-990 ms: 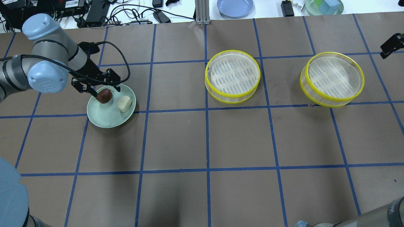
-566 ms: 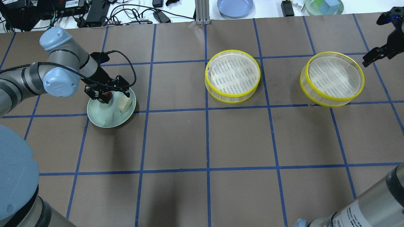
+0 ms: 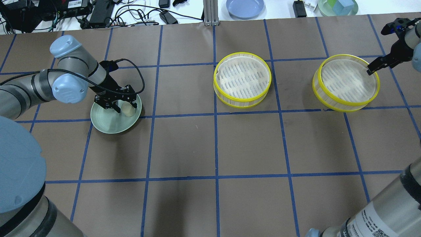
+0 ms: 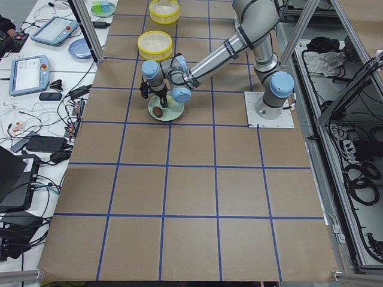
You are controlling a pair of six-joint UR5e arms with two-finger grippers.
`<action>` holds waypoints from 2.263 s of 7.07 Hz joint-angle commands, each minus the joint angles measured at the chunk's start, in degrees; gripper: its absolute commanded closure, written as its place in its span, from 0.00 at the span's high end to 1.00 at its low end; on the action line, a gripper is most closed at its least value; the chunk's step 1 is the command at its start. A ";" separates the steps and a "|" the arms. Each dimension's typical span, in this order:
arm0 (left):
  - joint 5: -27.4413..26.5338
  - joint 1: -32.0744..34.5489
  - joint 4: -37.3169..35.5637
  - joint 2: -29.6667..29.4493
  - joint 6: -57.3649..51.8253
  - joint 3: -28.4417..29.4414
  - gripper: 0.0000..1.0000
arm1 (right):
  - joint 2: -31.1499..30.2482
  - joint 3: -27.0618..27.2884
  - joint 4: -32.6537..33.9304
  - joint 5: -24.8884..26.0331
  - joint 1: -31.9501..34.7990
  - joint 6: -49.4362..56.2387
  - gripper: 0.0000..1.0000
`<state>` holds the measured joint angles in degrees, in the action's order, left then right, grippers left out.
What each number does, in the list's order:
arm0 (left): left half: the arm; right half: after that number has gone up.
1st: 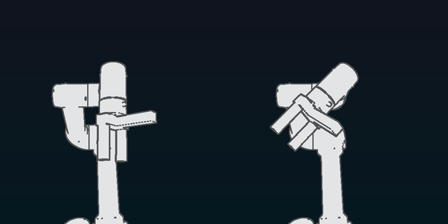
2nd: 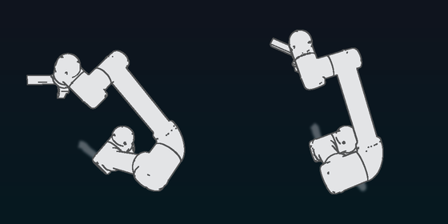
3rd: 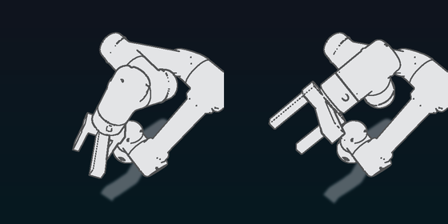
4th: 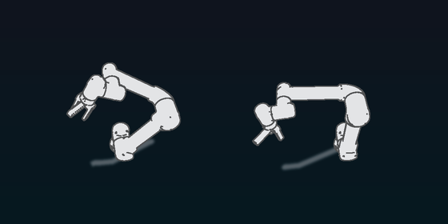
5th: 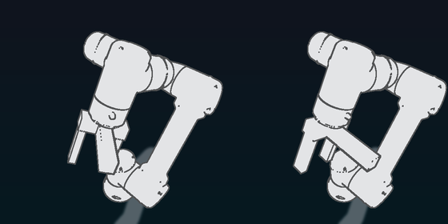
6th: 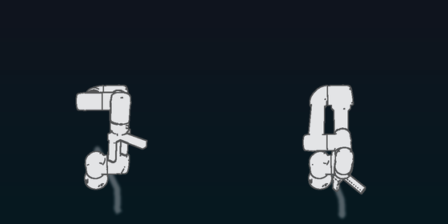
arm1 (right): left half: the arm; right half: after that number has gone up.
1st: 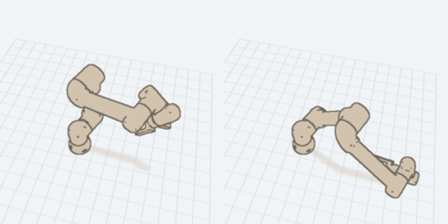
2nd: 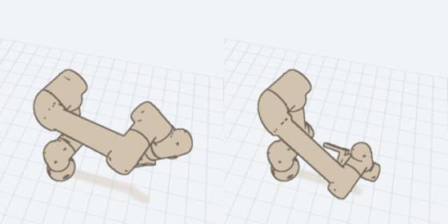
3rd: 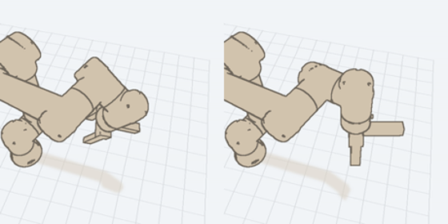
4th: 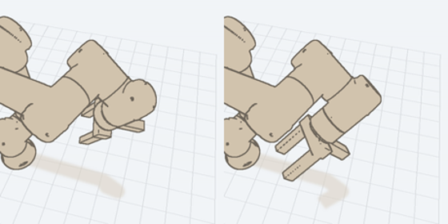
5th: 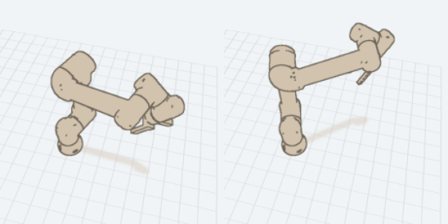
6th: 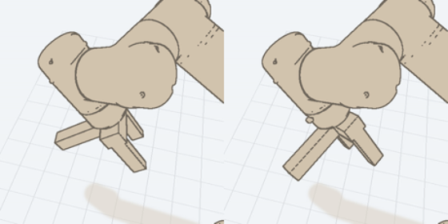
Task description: Stack buns with steamer
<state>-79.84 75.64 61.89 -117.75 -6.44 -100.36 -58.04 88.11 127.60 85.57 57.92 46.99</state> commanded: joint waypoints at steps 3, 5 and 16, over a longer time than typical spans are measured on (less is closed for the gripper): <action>1.61 2.91 0.08 4.01 13.85 6.82 0.00 | 1.61 0.31 0.02 -0.14 0.00 0.03 0.37; 8.36 9.84 -3.32 4.55 27.81 9.64 0.00 | 1.61 0.31 -0.07 -0.14 0.00 0.03 0.00; 18.94 27.63 -26.20 -7.67 47.22 9.74 1.00 | -9.19 0.22 -4.81 0.92 9.04 -16.11 0.00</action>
<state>-60.94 103.21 35.64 -125.38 40.06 -90.65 -65.94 88.02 123.03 86.19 64.98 34.88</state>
